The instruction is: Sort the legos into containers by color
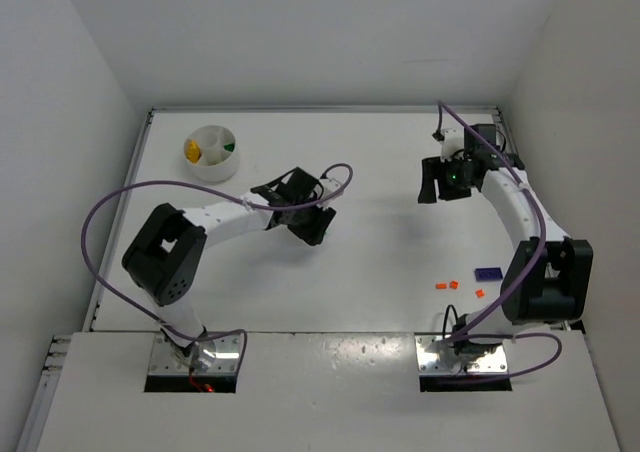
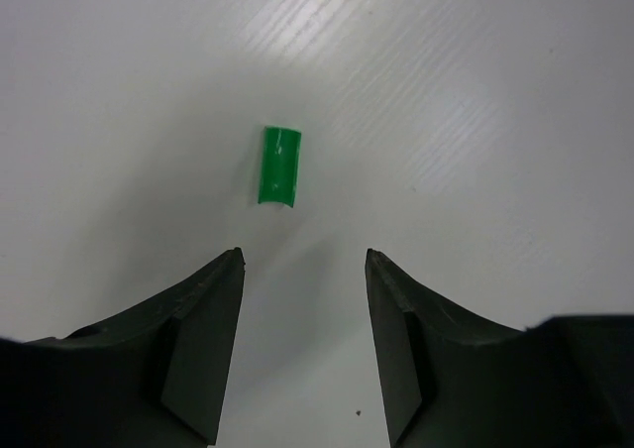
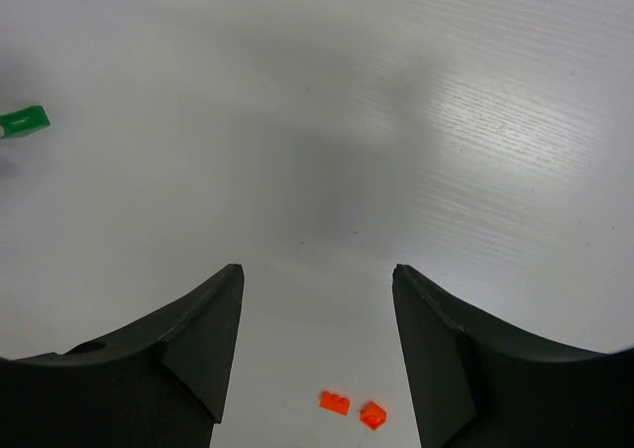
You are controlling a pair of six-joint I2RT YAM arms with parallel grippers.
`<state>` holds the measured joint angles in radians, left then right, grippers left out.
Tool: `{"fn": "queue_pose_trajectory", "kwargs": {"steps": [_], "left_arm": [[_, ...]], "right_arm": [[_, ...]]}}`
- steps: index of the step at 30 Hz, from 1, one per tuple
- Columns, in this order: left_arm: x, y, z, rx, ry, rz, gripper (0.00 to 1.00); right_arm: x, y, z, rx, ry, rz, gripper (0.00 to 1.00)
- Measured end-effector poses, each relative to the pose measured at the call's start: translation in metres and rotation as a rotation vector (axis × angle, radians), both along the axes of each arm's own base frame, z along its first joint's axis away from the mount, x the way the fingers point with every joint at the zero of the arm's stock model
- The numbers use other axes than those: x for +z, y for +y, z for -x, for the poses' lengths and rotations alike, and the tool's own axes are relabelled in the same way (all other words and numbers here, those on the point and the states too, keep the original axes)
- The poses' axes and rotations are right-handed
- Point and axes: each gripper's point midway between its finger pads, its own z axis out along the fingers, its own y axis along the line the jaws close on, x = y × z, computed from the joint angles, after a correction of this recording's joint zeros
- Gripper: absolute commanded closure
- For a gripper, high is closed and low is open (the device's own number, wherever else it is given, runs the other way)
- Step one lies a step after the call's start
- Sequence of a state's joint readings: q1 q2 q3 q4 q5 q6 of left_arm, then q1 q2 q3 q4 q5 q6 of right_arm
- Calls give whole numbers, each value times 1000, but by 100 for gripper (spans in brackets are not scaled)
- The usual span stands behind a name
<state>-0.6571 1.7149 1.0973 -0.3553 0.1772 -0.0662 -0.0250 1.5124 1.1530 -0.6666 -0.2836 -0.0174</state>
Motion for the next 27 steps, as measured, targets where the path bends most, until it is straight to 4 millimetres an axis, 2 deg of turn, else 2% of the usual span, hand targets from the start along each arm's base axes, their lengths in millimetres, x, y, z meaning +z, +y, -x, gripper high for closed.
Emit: {"fn": "queue_pose_trajectory", "kwargs": {"steps": [9, 15, 18, 22, 27], "left_arm": [[-10, -5, -22, 50, -50, -58, 42], [-27, -7, -23, 24, -23, -81, 45], [-30, -8, -23, 13, -17, -82, 48], [-30, -11, -25, -4, -26, -80, 59], [-35, -13, -26, -27, -28, -81, 64]], "right_arm": [[0, 0, 2, -16, 12, -43, 37], [0, 2, 3, -12, 17, -60, 37], [0, 0, 3, -16, 18, -64, 37], [0, 1, 4, -13, 19, -68, 37], [-2, 3, 4, -9, 27, -77, 37]]}}
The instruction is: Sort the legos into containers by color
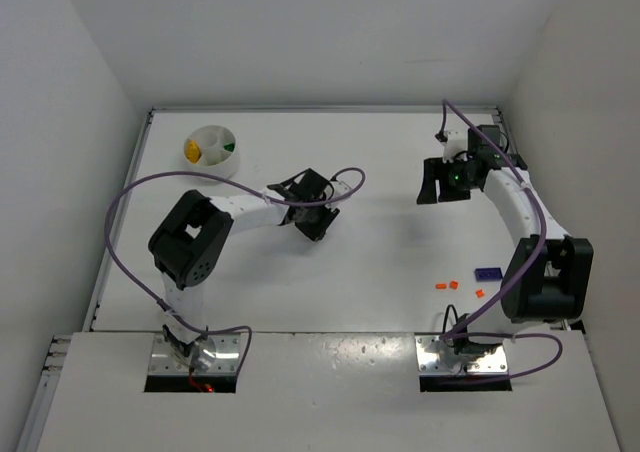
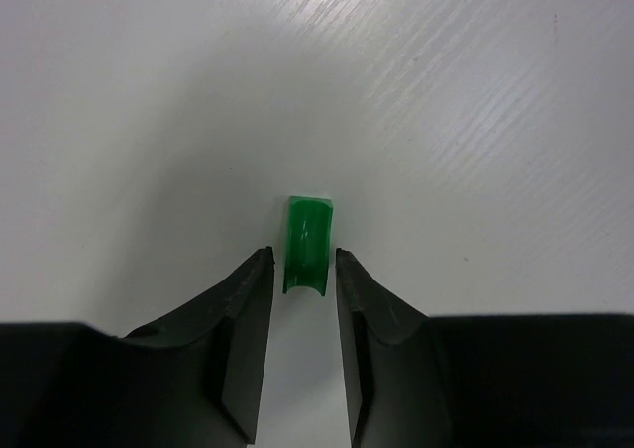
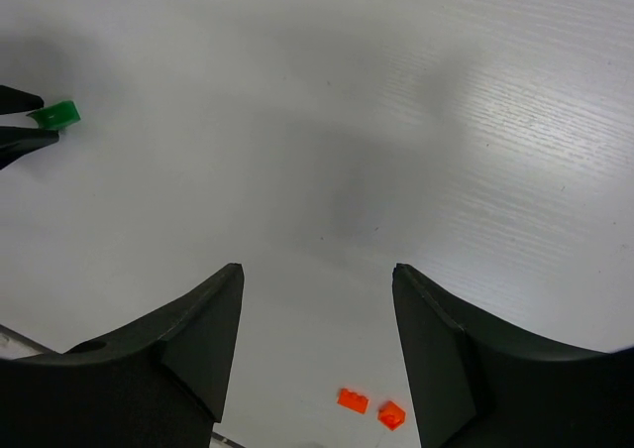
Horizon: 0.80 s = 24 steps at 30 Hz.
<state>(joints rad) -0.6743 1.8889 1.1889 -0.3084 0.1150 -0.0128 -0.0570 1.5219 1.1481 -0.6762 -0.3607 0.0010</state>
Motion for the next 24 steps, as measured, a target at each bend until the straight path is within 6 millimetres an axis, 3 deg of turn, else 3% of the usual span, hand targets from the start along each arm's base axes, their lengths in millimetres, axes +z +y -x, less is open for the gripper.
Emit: {"fn": "queue_pose_trajectory", "kwargs": {"steps": [3, 10, 14, 16, 18, 21, 24], "left_arm": [[-4, 0, 0, -7, 6, -4, 66], [-5, -1, -5, -14, -1, 1, 91], [5, 8, -21, 27, -4, 10, 92], [23, 25, -50, 112, -40, 14, 92], [53, 50, -94, 223, -119, 27, 92], [117, 105, -165, 429, -289, 52, 92], [182, 164, -214, 607, -437, 69, 95]], "right_arm": [[0, 1, 0, 3, 0, -5, 37], [-1, 1, 1, 4, 5, -7, 37], [-5, 2, 5, 6, 20, -11, 37], [-7, 3, 7, 7, 26, -14, 37], [-7, 3, 8, 9, 28, -17, 37], [-8, 5, 8, 13, 32, -26, 37], [-11, 7, 8, 17, 43, -35, 37]]}}
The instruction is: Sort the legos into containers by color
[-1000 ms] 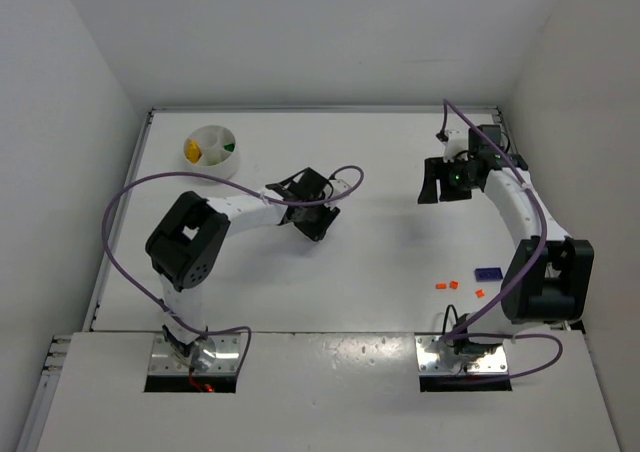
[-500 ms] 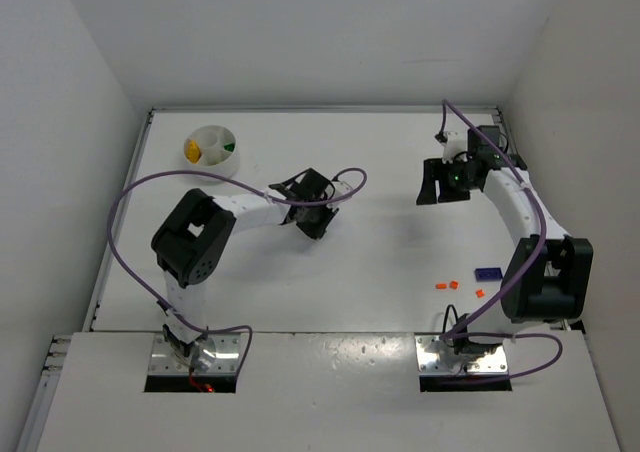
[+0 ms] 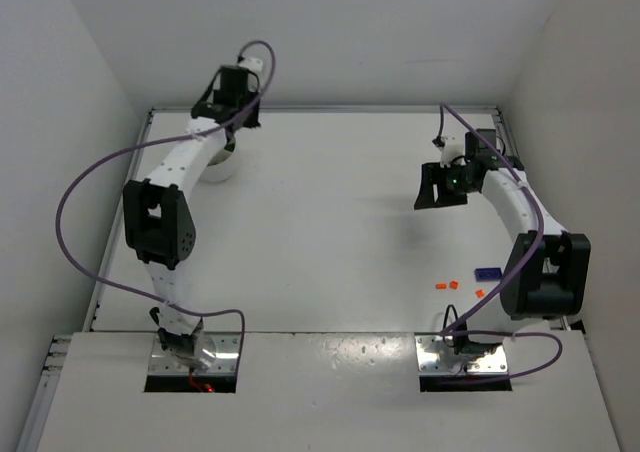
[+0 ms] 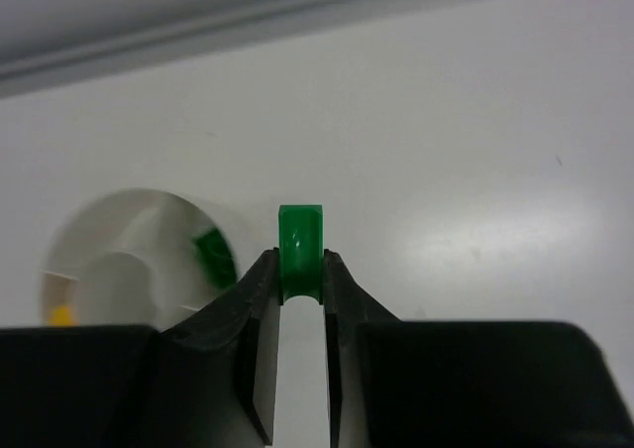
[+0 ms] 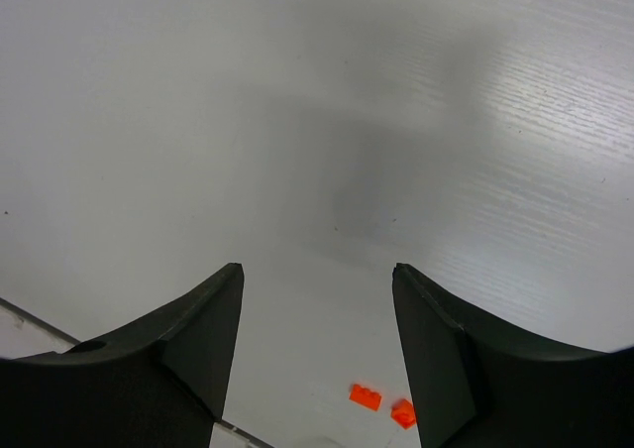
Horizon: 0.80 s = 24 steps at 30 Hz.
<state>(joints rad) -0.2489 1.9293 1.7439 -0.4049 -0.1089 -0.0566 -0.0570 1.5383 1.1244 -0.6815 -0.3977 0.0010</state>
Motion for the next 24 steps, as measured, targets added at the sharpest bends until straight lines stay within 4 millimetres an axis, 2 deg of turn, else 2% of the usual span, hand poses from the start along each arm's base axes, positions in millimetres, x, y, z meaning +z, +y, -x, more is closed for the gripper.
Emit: {"fn": "queue_pose_trajectory", "kwargs": {"steps": [2, 3, 5, 6, 8, 11, 14, 17, 24], "left_arm": [[32, 31, -25, 89, -74, 6, 96], [42, 45, -36, 125, -99, 9, 96], [45, 62, -50, 171, -115, 12, 97], [39, 68, -55, 188, -106, 10, 97], [15, 74, -59, 206, -57, -1, 97], [-33, 75, -57, 209, 54, -26, 97], [-65, 76, -53, 209, 130, -44, 96], [-78, 79, -51, 215, 163, -54, 96], [-75, 89, -52, 246, 156, -54, 96]], "right_arm": [[-2, 0, 0, 1, 7, -2, 37], [-2, 1, 0, 1, 8, -3, 37], [-3, 1, 0, 3, 9, -6, 37], [-3, 1, 0, 3, 9, -7, 37], [-3, 1, 0, 3, 10, -8, 37], [-3, 1, 0, 3, 9, -8, 37], [-3, 1, 0, 3, 9, -8, 37], [-3, 1, 0, 3, 9, -8, 37], [-5, 2, 0, 5, 17, -12, 37]]}}
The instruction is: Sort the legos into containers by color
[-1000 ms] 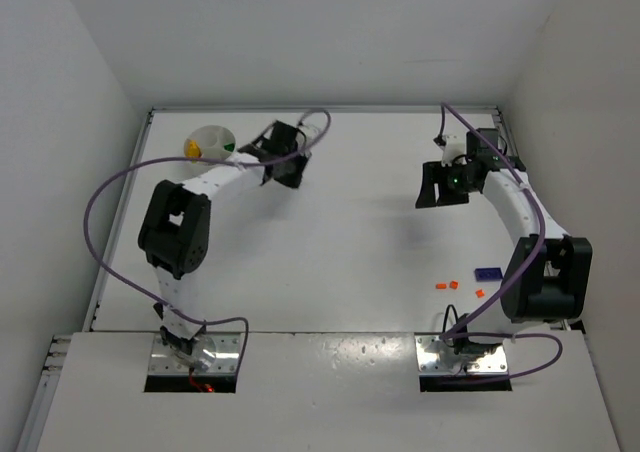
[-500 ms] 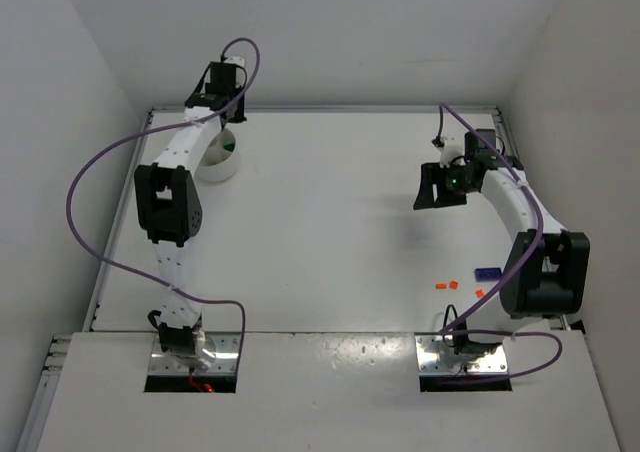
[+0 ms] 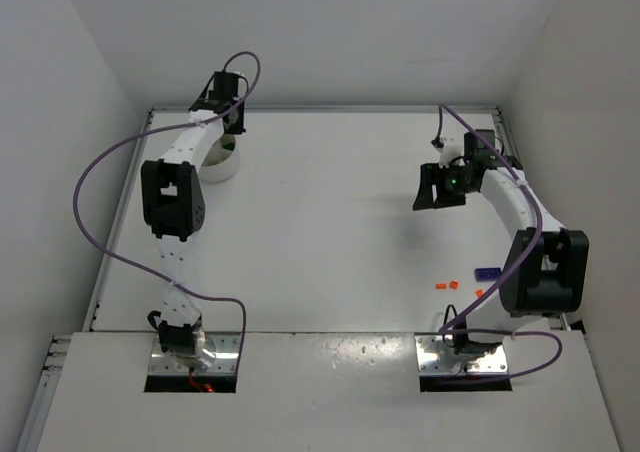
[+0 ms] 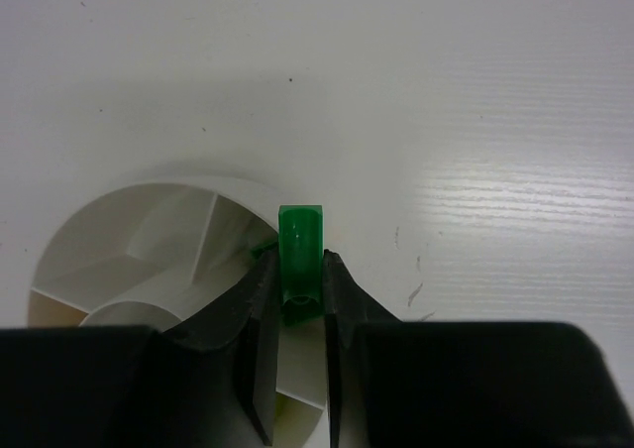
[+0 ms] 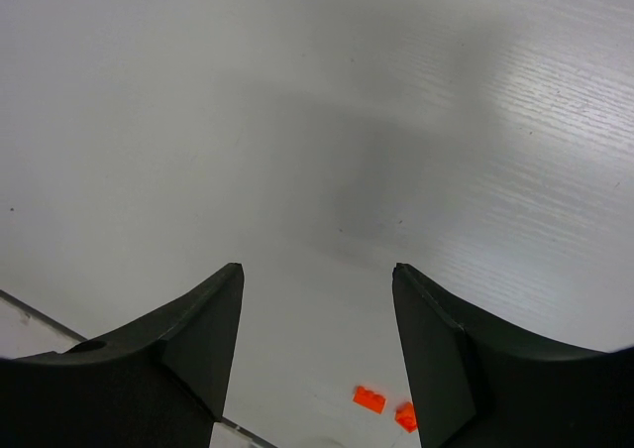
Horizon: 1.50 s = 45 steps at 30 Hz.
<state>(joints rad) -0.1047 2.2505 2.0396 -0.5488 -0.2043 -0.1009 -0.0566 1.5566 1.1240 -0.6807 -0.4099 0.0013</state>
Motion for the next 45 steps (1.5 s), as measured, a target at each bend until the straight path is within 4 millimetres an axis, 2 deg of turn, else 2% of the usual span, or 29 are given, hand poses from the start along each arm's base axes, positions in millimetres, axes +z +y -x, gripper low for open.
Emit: {"fn": "queue_pose_trajectory", "kwargs": {"steps": [8, 12, 14, 16, 21, 28, 31, 34, 35, 38, 40, 42, 45], "left_arm": [[-5, 11, 2, 34, 7, -4, 96], [-5, 12, 4, 38, 7, -7, 86], [-6, 13, 7, 41, 15, -11, 74], [-8, 14, 10, 44, 25, -15, 66], [-9, 15, 19, 48, 40, -13, 59], [6, 10, 31, 0, 20, 54, 47], [23, 6, 35, -44, -19, 118, 45], [59, -1, 37, -111, -93, 181, 39], [75, -5, 38, -136, -126, 200, 28], [122, -23, 46, -243, -219, 250, 8], [152, -40, 57, -334, -271, 265, 0], [177, -58, 73, -422, -314, 274, 0], [193, -89, 105, -544, -334, 276, 0]], "right_arm": [[-3, 2, 1, 6, 13, -13, 37], [-3, 2, 0, 6, 13, -14, 37], [-3, 2, 0, 6, 13, -14, 37], [-4, 2, 1, 6, 14, -14, 37], [-4, 2, 1, 7, 14, -14, 37], [-4, 0, 0, 0, 13, 1, 37], [-2, -6, 0, -5, 0, 33, 37], [5, -15, 1, 4, -33, 94, 37], [8, -20, 1, 9, -51, 125, 37], [15, -34, 7, 29, -89, 217, 37], [16, -44, 10, 47, -101, 281, 37], [15, -53, 14, 67, -105, 338, 37], [4, -63, 26, 99, -79, 399, 37]]}}
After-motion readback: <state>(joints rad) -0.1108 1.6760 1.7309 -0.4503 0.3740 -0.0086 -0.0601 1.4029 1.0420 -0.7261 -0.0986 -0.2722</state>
